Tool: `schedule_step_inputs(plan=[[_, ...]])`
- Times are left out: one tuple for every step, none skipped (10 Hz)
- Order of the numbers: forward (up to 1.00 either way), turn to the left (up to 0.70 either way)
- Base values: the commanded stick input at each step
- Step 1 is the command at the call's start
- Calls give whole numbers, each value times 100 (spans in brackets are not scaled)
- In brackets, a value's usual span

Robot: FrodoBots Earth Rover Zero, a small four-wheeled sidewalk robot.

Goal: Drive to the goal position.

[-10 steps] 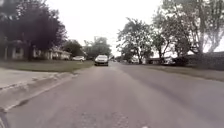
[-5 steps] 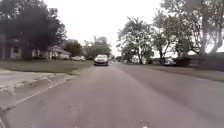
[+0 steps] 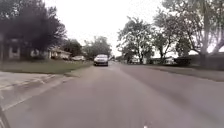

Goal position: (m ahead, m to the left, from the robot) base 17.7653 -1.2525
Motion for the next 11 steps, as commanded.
schedule_step_inputs(plan=[[70,0],[70,0],[70,0],[70,0],[70,0],[70,0],[70,0],[70,0],[70,0],[70,0],[70,0]])
